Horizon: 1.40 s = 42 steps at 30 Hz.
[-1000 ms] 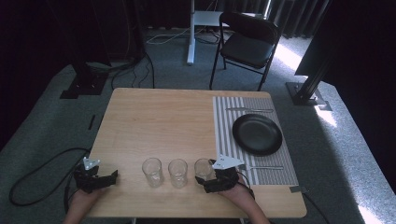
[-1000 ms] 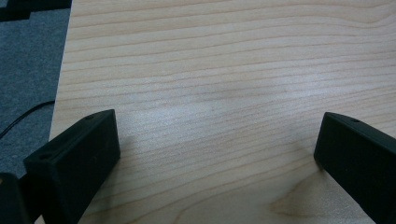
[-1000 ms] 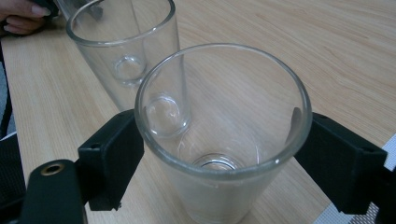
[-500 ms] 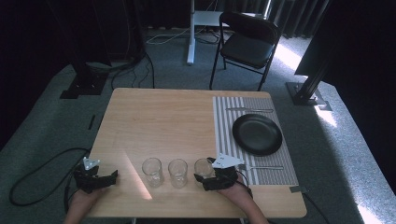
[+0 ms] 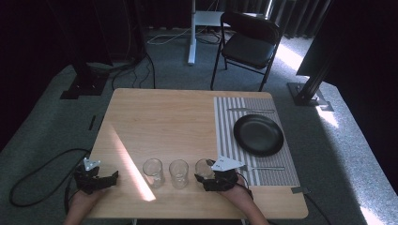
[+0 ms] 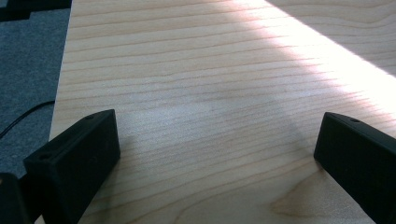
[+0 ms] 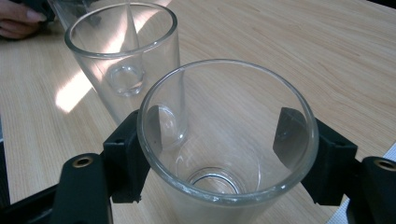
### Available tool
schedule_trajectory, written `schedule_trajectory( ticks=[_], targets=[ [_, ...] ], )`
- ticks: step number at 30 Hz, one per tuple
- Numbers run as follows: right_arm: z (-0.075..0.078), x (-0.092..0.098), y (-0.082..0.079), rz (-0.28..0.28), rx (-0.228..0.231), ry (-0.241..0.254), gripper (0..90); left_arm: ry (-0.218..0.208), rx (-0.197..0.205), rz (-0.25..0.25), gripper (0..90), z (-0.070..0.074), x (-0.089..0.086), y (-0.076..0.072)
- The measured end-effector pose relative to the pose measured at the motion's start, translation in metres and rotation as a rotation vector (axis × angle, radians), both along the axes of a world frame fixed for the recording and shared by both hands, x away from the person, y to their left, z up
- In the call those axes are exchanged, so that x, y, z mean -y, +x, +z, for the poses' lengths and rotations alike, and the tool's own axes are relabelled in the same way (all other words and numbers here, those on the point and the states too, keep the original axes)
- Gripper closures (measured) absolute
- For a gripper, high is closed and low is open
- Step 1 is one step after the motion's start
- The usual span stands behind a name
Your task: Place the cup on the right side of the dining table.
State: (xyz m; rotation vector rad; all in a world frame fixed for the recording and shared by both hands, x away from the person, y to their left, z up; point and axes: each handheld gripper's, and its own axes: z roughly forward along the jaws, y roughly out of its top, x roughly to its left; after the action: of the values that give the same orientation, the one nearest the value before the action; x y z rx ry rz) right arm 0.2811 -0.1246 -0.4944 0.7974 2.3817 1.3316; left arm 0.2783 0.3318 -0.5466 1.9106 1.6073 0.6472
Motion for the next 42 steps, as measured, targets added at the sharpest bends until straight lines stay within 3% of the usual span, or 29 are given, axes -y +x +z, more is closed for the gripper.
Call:
schedule_trajectory(
  ticks=[11, 17, 20, 33, 42],
  targets=[
    [0.004, -0.002, -0.002, -0.001, 0.004, -0.040, 28.7, 0.000, 0.000, 0.000, 0.6, 0.000, 0.000, 0.000],
    [0.007, 0.000, 0.002, -0.013, -0.028, -0.048, 28.7, 0.000, 0.000, 0.000, 0.6, 0.000, 0.000, 0.000],
    [0.008, 0.000, 0.003, -0.020, -0.013, -0.054, 28.7, 0.000, 0.000, 0.000, 0.6, 0.000, 0.000, 0.000],
    [0.018, 0.008, 0.010, -0.084, 0.009, -0.052, 28.7, 0.000, 0.001, 0.000, 0.6, 0.000, 0.000, 0.000],
    [0.028, 0.018, 0.021, -0.157, 0.028, -0.054, 28.7, 0.002, 0.000, -0.001, 0.6, 0.000, 0.000, 0.000]
  ],
)
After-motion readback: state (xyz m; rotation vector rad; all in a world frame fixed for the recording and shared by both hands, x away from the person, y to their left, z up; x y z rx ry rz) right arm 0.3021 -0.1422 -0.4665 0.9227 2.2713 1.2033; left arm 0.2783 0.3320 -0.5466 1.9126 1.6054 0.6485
